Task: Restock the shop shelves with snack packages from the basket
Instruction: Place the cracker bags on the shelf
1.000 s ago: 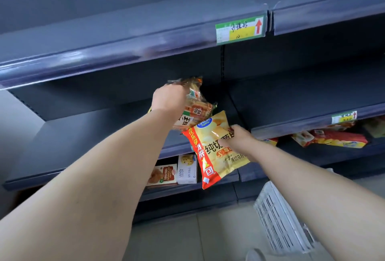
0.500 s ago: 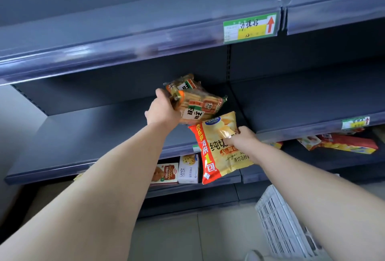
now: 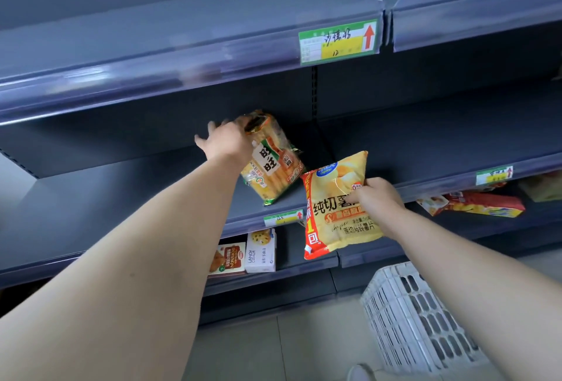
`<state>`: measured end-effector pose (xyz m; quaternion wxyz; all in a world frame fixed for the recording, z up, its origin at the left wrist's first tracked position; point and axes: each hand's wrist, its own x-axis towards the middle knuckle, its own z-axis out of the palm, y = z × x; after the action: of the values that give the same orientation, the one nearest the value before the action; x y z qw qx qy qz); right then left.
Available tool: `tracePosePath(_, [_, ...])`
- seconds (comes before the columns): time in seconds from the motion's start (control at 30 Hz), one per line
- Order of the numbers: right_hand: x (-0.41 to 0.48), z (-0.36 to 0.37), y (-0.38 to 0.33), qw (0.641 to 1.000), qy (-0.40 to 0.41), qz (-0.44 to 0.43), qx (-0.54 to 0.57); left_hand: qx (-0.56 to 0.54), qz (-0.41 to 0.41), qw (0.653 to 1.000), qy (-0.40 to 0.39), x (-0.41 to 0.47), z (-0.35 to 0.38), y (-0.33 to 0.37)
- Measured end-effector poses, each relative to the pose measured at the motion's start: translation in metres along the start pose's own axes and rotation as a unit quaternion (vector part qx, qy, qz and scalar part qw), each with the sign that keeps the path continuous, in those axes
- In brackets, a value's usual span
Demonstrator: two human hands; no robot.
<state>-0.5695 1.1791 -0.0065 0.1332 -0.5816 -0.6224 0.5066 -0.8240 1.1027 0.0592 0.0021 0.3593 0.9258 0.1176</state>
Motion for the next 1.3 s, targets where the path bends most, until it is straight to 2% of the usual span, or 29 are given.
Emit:
tracePosePath(0.07, [0.003,0.003,0.004,1.000,-0.013,0.002,0.007,0.007,0.007,0.998,0.064,0.004,0.013,0.010])
tracePosePath(0.13, [0.008,0.007,0.006,1.000,-0.014,0.013,0.015,-0.069,-0.092,0.990,0.085,0.000,0.030,0.015])
tracePosePath(0.17, [0.010,0.009,0.005,0.999,-0.016,0.018,0.022,-0.149,-0.175,0.971,0.074,-0.005,0.038,0.017])
tracePosePath(0.23, [0.013,0.011,0.002,0.998,-0.017,0.024,0.047,-0.342,-0.294,0.892,0.037,-0.011,0.058,0.015])
tracePosePath(0.27, [0.015,0.010,0.001,0.998,-0.017,0.030,0.061,-0.423,-0.310,0.851,0.030,-0.012,0.067,0.013])
tracePosePath(0.3, [0.017,0.008,0.002,0.996,-0.016,0.035,0.077,-0.468,-0.301,0.830,0.029,-0.012,0.073,0.009])
tracePosePath(0.33, [0.019,0.005,0.003,0.995,-0.015,0.038,0.092,-0.474,-0.282,0.834,0.026,-0.014,0.076,0.005])
tracePosePath(0.43, [0.023,-0.007,0.009,0.991,-0.011,0.030,0.133,-0.332,-0.226,0.916,0.022,-0.019,0.073,0.003])
tracePosePath(0.47, [0.024,-0.012,0.012,0.989,-0.008,0.024,0.144,-0.291,-0.212,0.932,0.035,-0.020,0.072,0.004])
tracePosePath(0.57, [0.022,-0.023,0.017,0.984,0.003,-0.006,0.178,-0.203,-0.179,0.962,0.046,-0.019,0.072,0.011])
tracePosePath(0.7, [0.018,-0.032,0.024,0.976,-0.003,-0.031,0.214,-0.123,-0.113,0.986,-0.009,-0.022,0.085,0.025])
tracePosePath(0.87, [0.021,-0.033,0.020,0.973,-0.083,-0.047,0.209,-0.145,-0.104,0.984,-0.020,-0.023,0.093,0.035])
tracePosePath(1.03, [0.019,-0.018,0.006,0.964,-0.114,-0.060,0.233,-0.186,-0.111,0.976,-0.014,-0.035,0.080,0.024])
tracePosePath(1.13, [0.013,0.004,-0.008,0.959,-0.129,-0.078,0.239,-0.243,-0.101,0.964,0.035,-0.049,0.061,0.010])
tracePosePath(1.2, [0.005,0.029,-0.019,0.956,-0.146,-0.087,0.239,-0.323,-0.125,0.938,0.032,-0.057,0.047,-0.006])
tracePosePath(1.3, [-0.013,0.073,-0.038,0.952,-0.177,-0.098,0.228,-0.483,-0.198,0.850,-0.077,-0.070,0.020,-0.041])
